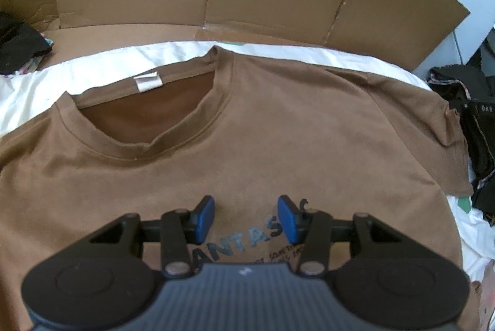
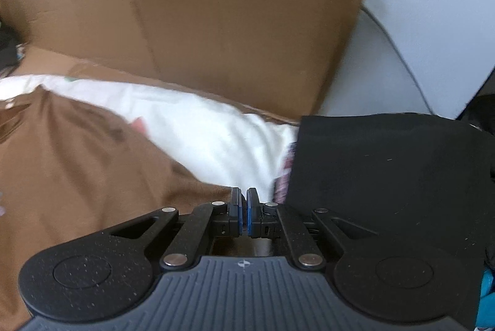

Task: Fold clothes

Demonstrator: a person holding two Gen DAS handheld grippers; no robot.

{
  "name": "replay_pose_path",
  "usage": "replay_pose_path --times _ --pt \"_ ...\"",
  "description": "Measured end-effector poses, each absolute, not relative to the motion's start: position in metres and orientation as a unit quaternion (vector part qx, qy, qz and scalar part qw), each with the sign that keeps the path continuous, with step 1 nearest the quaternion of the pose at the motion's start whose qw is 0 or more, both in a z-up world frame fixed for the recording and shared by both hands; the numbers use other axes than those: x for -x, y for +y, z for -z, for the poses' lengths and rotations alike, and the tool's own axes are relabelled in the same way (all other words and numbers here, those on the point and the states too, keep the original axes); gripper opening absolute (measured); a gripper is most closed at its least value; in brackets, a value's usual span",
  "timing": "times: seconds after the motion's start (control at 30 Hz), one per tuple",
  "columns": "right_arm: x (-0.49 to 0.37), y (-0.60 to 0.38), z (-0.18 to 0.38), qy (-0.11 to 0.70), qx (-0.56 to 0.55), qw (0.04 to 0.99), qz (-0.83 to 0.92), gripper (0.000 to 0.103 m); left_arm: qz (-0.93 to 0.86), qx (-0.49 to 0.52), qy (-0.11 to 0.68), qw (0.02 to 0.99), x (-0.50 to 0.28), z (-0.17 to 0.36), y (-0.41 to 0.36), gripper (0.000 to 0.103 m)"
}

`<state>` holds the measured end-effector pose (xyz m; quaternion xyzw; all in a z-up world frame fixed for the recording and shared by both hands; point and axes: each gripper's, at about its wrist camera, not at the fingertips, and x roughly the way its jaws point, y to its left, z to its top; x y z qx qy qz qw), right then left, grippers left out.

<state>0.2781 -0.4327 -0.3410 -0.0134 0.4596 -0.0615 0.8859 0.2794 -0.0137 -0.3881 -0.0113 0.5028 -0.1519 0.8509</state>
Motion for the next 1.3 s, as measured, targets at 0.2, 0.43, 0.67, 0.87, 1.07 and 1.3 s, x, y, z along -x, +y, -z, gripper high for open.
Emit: replay_pose_path --times 0.2,0.43,0.67,0.87,1.07,1.3 --pt "-0.292 -0.44 0.348 0.467 0.031 0.881 0.068 0.0 0.151 0.012 0.502 0.851 -0.282 0.388 -0.016 0.048" --pt "-0.306 -0.444 0.354 0.468 0.069 0.878 0.069 0.0 0.156 0.007 0.503 0.85 -0.282 0.387 -0.018 0.048" --pt "-0.31 -0.444 0.342 0.47 0.075 0.876 0.076 0.009 0.158 0.01 0.502 0.85 -0.285 0.386 -0.02 0.048" --pt "-0.288 -0.43 0.327 0.437 0.078 0.893 0.076 0.03 0.17 0.008 0.496 0.851 -0.289 0.382 -0.031 0.048" --pt "-0.278 -0.413 0.335 0.43 0.049 0.9 0.04 0.031 0.181 0.006 0.497 0.849 -0.288 0.383 -0.039 0.048" --pt "-0.291 -0.409 0.372 0.453 -0.03 0.89 0.044 0.031 0.184 0.006 0.5 0.846 -0.285 0.383 -0.04 0.048"
